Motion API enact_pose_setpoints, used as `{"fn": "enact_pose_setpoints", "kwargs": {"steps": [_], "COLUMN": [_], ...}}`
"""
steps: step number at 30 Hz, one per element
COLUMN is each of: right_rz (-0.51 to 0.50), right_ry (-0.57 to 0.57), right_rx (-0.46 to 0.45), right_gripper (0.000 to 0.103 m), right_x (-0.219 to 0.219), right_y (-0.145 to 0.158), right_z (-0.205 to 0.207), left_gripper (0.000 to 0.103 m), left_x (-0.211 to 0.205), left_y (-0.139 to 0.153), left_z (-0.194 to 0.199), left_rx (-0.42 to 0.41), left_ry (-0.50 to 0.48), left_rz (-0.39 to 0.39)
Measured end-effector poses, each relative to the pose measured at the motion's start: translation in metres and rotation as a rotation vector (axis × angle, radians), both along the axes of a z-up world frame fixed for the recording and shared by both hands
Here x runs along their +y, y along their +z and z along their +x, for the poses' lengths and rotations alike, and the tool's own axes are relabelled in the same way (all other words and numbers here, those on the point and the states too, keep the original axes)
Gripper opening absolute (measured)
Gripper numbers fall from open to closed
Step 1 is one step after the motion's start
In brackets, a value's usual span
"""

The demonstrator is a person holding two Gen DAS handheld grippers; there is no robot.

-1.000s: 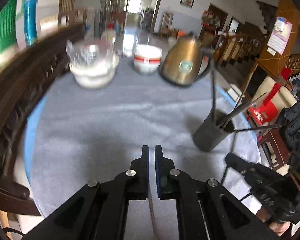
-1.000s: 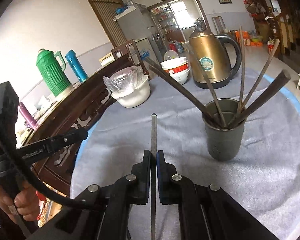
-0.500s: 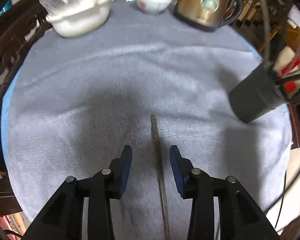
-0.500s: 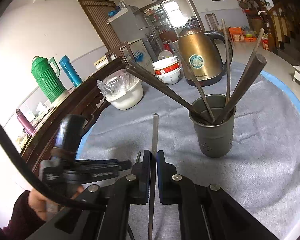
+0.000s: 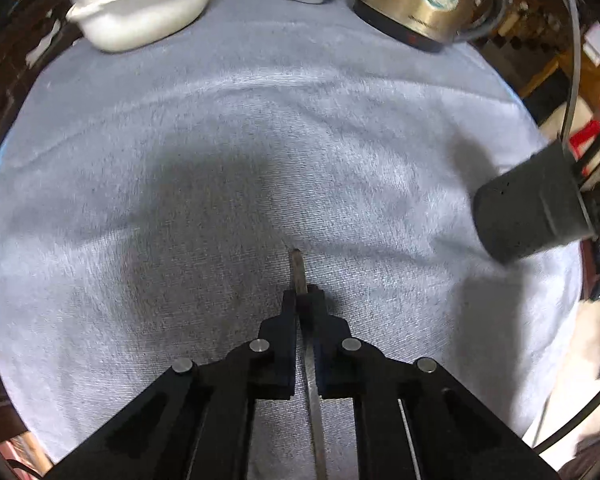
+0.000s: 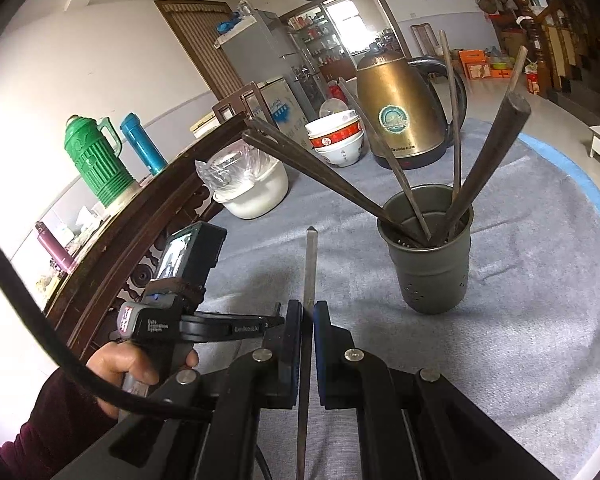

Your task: Organize utensils

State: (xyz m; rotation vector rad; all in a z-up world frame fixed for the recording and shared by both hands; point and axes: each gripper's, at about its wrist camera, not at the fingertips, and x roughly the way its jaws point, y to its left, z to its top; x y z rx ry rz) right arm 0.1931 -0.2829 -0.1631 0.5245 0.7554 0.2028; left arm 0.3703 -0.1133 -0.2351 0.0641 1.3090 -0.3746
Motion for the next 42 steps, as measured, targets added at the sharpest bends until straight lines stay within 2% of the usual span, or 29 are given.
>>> {"fn": "enact_pose_setpoints", "kwargs": {"steps": [6,16,21,25,28,34,36,37,39,40,42], "right_rz": [-0.013,-0.038,-0.067,-0.071,-0.08,0.026,0.004,-0.013,-0.029,-0.043,-0.11], "right_ry": [0.002,0.01,0.017,0.022,0.025,0.077,0.089,0.098,0.112,0.115,0.088], "right_rx": [-0.007,-0.034,-0.064,-0.066,-0.04,0.102,0.161,0.183,0.207,0.215,0.224], "right_gripper": [0.007,0.007,0.007,0.007,0.007,0.01,0.018,0.026,0.045,0.063,0.06], "right_x": [0.002,0.012,0.019,0.021,0.021,0.02,0.027,0.032,0.041,0.046,0.055], "right_y": [0.005,0.013,0.021,0.022,0.018,-0.012,-0.025,-0.03,-0.04,-0.045,-0.055], "right_z": [-0.004,-0.008,-0.013,-0.014,-0.012,0.007,0.018,0.023,0.031,0.035,0.043], "left_gripper": [0.006,0.005,0.005,0.005,0.005,0.005,0.005,0.005,0.005,0.005,0.005], "left_x": [0.012,0.028,0.033,0.037,0.044,0.064,0.07,0.073,0.079,0.082,0.086], "left_y": [0.019,0.116,0.147,0.161,0.163,0.16,0.161,0.162,0.163,0.164,0.164], "left_z": [-0.021,-0.077,-0.095,-0.107,-0.11,-0.113,-0.117,-0.119,-0.121,-0.123,-0.124], "left_rx": [-0.081,-0.339,-0.416,-0.458,-0.45,-0.467,-0.478,-0.483,-0.496,-0.503,-0.509], "left_ry": [0.035,0.023,0.034,0.03,0.043,0.085,0.097,0.103,0.115,0.121,0.128], "left_rz": [-0.022,-0.119,-0.173,-0.17,-0.177,-0.203,-0.209,-0.211,-0.213,-0.212,-0.213]}}
